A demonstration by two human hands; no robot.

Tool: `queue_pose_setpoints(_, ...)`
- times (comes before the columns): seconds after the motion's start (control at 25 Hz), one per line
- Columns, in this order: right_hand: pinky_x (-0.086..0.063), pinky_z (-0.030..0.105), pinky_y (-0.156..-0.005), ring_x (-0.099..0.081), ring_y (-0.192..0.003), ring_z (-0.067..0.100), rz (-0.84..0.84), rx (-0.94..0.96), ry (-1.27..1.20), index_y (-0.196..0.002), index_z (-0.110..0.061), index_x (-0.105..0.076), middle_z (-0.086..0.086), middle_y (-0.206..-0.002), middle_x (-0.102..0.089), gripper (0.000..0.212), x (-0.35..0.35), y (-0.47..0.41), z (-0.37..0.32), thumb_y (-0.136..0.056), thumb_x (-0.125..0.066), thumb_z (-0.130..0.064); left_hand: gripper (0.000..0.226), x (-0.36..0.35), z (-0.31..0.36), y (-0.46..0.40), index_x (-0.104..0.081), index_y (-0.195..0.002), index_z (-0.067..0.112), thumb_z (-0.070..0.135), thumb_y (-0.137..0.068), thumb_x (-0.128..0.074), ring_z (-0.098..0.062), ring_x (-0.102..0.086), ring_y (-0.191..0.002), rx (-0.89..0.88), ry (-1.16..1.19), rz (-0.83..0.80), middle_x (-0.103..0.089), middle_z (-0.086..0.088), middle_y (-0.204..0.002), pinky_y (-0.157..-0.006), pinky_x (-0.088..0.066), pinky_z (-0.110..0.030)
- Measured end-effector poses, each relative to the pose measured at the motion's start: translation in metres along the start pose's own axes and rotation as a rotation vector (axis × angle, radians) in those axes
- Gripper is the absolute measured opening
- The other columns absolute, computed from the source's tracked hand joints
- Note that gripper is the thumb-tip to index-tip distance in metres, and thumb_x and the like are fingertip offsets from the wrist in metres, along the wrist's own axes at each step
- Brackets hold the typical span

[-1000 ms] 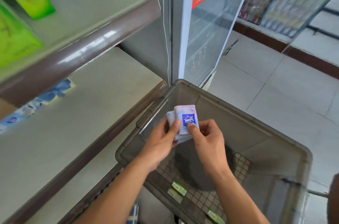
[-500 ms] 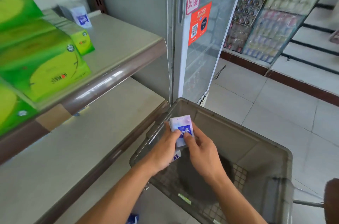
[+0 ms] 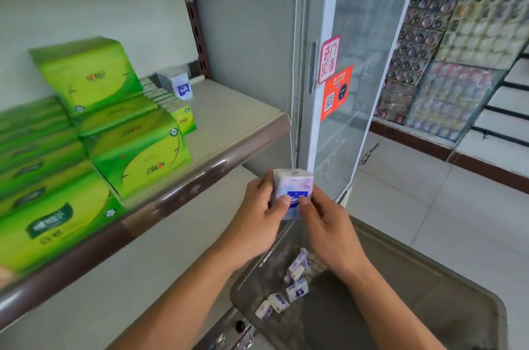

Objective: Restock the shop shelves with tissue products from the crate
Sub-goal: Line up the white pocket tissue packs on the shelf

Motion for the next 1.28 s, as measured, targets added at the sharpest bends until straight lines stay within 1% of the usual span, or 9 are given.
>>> queue_pose_setpoints(0.12, -0.051, 0.026, -0.072, -0.064, -0.080, 0.013, -0.090, 0.138, -0.004, -0.130, -0.032, -0.056, -0.012, -0.099, -0.070, 0.031, 0.000, -0.053, -0.017, -0.103, -0.041, -0.025, 0.039, 0.031, 0.019, -0.029, -0.053, -0.129, 0.026, 0.026, -0.090, -0.053, 0.000, -0.057, -0.112, -0.058, -0.033, 0.166, -0.061, 0.006, -0.126, -0.100, -0.045, -0.024)
queue_pose_setpoints(0.24, -0.047, 0.016, -0.085, -0.062, -0.102, -0.001, -0.185, 0.259, 0.000, -0.137, -0.026, -0.051, -0.020, -0.117, -0.066, 0.037, -0.010, -0.114, -0.039, -0.102, -0.042, -0.026, 0.065, 0.071, 0.038, -0.054, -0.036, -0.146, 0.022, 0.022, -0.087, -0.063, -0.006, -0.059, -0.116, -0.019, -0.109, 0.396, -0.060, 0.003, -0.133, -0.100, -0.044, -0.024)
queue_pose_setpoints(0.36, -0.044, 0.011, -0.084, -0.061, -0.099, -0.007, -0.266, 0.376, 0.015, -0.136, -0.024, -0.051, -0.021, -0.112, -0.066, 0.036, -0.027, -0.164, -0.057, -0.102, -0.042, -0.020, 0.070, 0.111, 0.053, -0.078, -0.032, -0.146, 0.026, 0.020, -0.085, -0.066, -0.014, -0.058, -0.119, 0.080, -0.374, 0.495, -0.060, 0.002, -0.132, -0.098, -0.046, -0.028)
queue_pose_setpoints(0.48, -0.049, 0.021, -0.077, -0.062, -0.078, 0.003, -0.328, 0.442, 0.097, -0.139, -0.030, -0.047, -0.016, -0.095, -0.071, 0.039, -0.053, -0.213, -0.060, -0.102, -0.041, -0.020, 0.056, 0.144, 0.053, -0.114, -0.040, -0.136, 0.018, 0.020, -0.085, -0.064, -0.028, -0.061, -0.111, 0.233, -0.626, 0.466, -0.063, -0.010, -0.123, -0.089, -0.050, -0.035)
queue_pose_setpoints(0.68, -0.048, 0.027, -0.088, -0.062, -0.106, 0.019, -0.409, 0.420, 0.185, -0.148, -0.025, -0.035, -0.002, -0.123, -0.065, 0.048, -0.093, -0.278, -0.044, -0.101, -0.041, -0.022, 0.060, 0.168, 0.029, -0.165, -0.029, -0.145, 0.007, 0.023, -0.094, -0.054, -0.035, -0.055, -0.118, 0.388, -0.916, 0.345, -0.053, -0.019, -0.134, -0.093, -0.047, -0.038)
queue_pose_setpoints(0.84, -0.048, 0.033, -0.094, -0.060, -0.110, 0.022, -0.480, 0.366, 0.260, -0.147, -0.022, -0.035, 0.003, -0.127, -0.063, 0.047, -0.109, -0.313, -0.021, -0.101, -0.039, -0.026, 0.067, 0.171, 0.013, -0.193, -0.019, -0.150, 0.006, 0.025, -0.095, -0.053, -0.036, -0.053, -0.119, 0.423, -0.998, 0.269, -0.044, -0.020, -0.141, -0.092, -0.046, -0.039)
queue_pose_setpoints(1.0, -0.042, 0.023, -0.088, -0.058, -0.114, 0.025, -0.578, 0.332, 0.345, -0.145, -0.017, -0.039, 0.007, -0.131, -0.061, 0.044, -0.115, -0.322, -0.011, -0.101, -0.039, -0.019, 0.065, 0.170, -0.002, -0.208, -0.025, -0.146, 0.004, 0.022, -0.092, -0.057, -0.036, -0.055, -0.117, 0.500, -1.179, 0.194, -0.047, -0.018, -0.136, -0.088, -0.049, -0.043)
queue_pose_setpoints(1.16, -0.034, 0.025, -0.106, -0.043, -0.133, 0.027, -0.509, 0.326, 0.370, -0.153, -0.007, -0.014, 0.015, -0.148, -0.041, 0.063, -0.109, -0.323, -0.012, -0.096, -0.041, -0.010, 0.077, 0.171, -0.013, -0.214, -0.010, -0.151, 0.000, 0.027, -0.093, -0.053, -0.034, -0.028, -0.141, 0.515, -1.347, 0.156, -0.022, -0.021, -0.154, -0.109, -0.033, -0.041)
queue_pose_setpoints(1.28, -0.018, 0.029, -0.119, -0.012, -0.149, 0.023, -0.395, 0.457, 0.411, -0.152, -0.002, -0.009, 0.013, -0.160, -0.014, 0.065, -0.110, -0.322, -0.016, -0.093, -0.034, -0.012, 0.082, 0.174, -0.012, -0.218, -0.005, -0.152, -0.001, 0.048, -0.096, -0.041, -0.030, -0.015, -0.147, 0.482, -1.366, 0.152, -0.011, -0.019, -0.159, -0.116, -0.021, -0.040)
Point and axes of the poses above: each hand's wrist, its own y-axis away from the middle knuckle, its own x-axis out of the back of the hand, z = x × y, the point moved 5 cm from there along -y, towards the middle knuckle
